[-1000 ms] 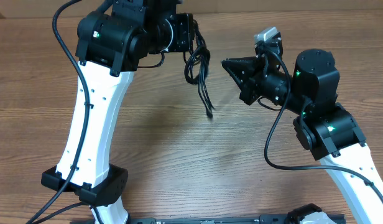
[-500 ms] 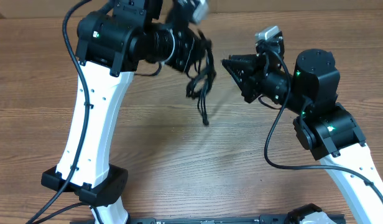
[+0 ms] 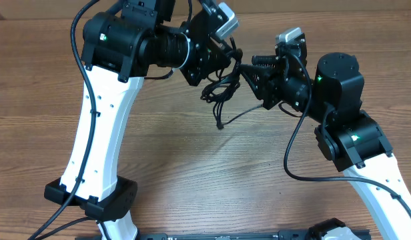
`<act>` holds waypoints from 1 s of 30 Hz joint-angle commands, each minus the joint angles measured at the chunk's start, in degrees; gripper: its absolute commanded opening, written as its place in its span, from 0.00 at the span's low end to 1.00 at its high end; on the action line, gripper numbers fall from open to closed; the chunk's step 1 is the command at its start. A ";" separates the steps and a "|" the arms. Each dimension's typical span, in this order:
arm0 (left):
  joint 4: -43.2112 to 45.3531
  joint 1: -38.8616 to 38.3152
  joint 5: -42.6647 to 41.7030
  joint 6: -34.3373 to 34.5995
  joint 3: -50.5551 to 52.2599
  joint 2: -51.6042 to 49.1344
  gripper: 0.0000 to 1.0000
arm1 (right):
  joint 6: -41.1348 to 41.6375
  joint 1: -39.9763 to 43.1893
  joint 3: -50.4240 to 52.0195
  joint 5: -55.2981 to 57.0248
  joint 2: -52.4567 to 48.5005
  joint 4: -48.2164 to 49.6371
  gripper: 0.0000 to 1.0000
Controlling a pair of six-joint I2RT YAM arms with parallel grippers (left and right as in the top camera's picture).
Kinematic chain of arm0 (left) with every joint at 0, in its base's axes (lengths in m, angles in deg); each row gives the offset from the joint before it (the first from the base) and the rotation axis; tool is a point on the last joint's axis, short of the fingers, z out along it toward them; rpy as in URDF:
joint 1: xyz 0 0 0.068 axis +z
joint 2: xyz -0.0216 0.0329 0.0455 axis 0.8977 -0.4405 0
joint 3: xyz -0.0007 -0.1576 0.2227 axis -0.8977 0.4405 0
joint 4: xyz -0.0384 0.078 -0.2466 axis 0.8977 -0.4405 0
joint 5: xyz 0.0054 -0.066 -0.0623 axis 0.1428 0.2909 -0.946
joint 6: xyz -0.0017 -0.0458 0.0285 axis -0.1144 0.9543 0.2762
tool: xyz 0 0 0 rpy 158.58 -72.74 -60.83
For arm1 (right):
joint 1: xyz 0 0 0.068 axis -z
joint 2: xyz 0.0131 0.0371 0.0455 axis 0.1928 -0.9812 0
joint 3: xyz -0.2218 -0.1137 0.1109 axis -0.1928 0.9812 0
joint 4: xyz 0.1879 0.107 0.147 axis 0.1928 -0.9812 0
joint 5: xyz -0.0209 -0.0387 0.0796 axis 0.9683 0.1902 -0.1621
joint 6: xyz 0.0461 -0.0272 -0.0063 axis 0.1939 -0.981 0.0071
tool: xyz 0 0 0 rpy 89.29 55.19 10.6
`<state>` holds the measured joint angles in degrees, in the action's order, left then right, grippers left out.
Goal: Untangle cables
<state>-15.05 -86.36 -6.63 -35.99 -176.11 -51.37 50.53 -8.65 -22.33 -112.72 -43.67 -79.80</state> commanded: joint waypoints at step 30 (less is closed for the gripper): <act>7.06 -0.79 7.02 25.97 -0.59 0.52 0.04 | -0.26 -0.11 -0.70 0.37 0.02 -1.62 0.04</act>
<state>-9.76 -89.18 -4.51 -17.74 -176.11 -51.37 50.46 -8.74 -22.33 -111.81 -43.67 -80.36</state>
